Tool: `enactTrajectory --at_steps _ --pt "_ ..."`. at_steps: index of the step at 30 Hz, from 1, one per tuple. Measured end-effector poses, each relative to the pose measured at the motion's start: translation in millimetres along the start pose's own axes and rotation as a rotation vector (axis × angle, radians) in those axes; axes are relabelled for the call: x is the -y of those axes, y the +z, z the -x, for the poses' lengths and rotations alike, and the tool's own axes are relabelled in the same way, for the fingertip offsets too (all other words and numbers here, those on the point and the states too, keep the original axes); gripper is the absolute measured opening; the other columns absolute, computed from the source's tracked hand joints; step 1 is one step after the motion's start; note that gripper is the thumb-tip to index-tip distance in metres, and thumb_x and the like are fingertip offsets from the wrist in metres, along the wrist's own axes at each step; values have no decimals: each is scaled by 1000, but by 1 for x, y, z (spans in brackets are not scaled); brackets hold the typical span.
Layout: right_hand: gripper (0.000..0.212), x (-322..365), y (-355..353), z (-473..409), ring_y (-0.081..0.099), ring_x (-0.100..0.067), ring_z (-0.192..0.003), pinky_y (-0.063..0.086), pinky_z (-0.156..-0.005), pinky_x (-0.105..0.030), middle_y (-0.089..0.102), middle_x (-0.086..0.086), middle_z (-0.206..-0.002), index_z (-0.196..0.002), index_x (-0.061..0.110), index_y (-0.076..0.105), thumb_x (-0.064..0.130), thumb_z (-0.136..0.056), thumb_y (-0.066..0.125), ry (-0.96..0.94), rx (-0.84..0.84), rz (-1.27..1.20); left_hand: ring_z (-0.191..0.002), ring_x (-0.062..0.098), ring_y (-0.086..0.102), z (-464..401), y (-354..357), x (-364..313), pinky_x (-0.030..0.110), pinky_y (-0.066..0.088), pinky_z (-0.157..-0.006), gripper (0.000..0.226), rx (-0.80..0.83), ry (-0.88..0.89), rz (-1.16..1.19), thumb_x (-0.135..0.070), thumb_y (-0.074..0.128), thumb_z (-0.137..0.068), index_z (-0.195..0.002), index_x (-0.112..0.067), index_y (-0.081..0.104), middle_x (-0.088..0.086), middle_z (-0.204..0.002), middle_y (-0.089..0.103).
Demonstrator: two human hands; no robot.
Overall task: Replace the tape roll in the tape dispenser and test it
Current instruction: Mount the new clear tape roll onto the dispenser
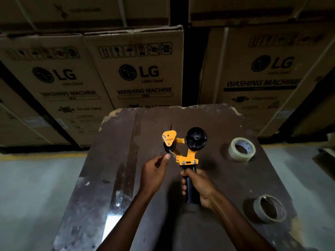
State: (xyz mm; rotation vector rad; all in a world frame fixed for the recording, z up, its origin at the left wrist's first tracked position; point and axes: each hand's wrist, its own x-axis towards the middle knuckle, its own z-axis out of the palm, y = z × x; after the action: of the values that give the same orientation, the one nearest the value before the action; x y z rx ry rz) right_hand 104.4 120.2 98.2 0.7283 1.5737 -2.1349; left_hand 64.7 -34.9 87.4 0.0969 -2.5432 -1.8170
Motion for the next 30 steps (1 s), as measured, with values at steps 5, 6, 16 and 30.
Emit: enactTrajectory --at_steps 5,6,16,30 --pt "17 32 9 16 48 -18 -46 43 -48 -28 54 -5 -57 -75 10 60 8 -91 59 -88 40 -13 -72 13 55 -15 -6 -41 34 42 -70 77 48 -17 188 -78 59 -73 -82 -1 66 3 -73 60" --pt "18 36 9 19 49 -18 -46 43 -48 -29 54 -5 -57 -73 11 60 8 -91 60 -103 47 -14 -74 15 57 -17 -6 -47 36 44 -71 73 75 -37 234 -74 63 -74 -83 -2 67 5 -74 63" --pt "17 59 7 29 47 -17 -45 41 -48 -29 53 -5 -58 -76 11 59 9 -92 58 -165 98 -9 -91 26 73 -18 -1 -84 37 56 -85 35 177 -247 589 -34 68 -86 -97 0 70 15 -90 76" --pt "10 58 0 27 48 -17 -47 42 -48 -29 54 -4 -60 -79 12 62 13 -90 61 -138 110 -10 -56 10 68 -5 7 -98 38 53 -88 17 171 -279 759 -20 59 -94 -90 -4 66 3 -65 71"
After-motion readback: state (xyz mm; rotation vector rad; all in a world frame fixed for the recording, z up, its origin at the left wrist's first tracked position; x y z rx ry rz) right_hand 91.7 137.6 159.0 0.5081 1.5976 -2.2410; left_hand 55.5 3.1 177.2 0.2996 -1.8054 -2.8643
